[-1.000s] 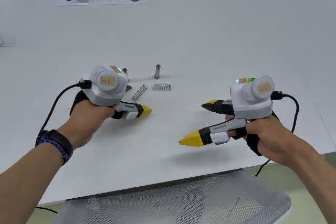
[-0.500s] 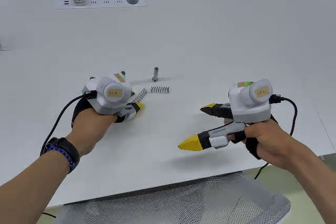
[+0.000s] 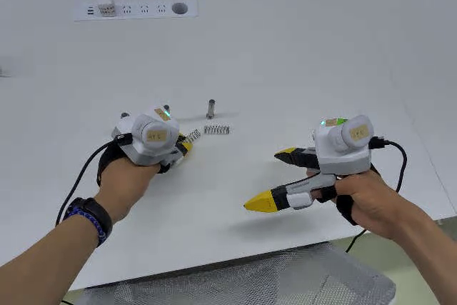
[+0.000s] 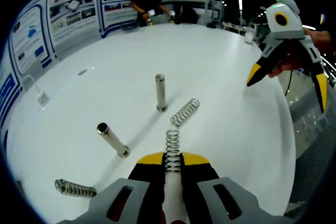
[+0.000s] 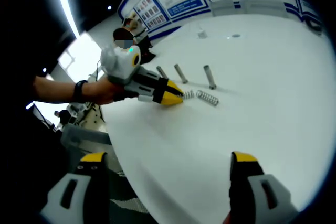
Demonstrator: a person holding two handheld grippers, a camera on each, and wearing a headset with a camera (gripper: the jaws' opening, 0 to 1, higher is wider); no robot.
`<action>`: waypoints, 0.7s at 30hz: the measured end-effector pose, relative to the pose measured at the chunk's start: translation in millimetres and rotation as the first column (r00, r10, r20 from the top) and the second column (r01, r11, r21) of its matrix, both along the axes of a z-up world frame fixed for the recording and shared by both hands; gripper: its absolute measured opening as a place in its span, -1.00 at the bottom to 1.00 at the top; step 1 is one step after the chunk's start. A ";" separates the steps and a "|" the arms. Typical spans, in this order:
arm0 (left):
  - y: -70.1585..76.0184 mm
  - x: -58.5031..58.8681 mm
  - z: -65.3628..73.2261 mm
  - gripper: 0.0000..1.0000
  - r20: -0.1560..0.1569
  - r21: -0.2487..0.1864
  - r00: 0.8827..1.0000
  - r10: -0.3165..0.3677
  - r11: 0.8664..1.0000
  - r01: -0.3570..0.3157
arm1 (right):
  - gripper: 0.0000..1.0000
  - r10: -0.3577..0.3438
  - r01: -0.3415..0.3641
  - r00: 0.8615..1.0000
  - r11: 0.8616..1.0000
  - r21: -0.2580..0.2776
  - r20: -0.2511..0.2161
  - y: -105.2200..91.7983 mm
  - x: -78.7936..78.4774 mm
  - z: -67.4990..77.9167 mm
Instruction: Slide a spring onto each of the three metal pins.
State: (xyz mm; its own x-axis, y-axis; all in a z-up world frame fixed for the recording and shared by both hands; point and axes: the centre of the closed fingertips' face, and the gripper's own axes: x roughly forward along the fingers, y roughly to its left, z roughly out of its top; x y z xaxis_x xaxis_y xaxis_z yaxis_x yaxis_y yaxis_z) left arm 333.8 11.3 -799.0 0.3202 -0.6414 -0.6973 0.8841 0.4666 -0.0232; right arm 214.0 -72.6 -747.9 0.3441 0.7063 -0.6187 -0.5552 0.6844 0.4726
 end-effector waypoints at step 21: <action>33.3 -14.9 4.3 -0.80 -0.058 -0.035 0.996 0.075 0.996 -0.077 | 0.98 0.004 -0.004 1.000 1.000 0.005 -0.006 6.0 -3.6 -2.9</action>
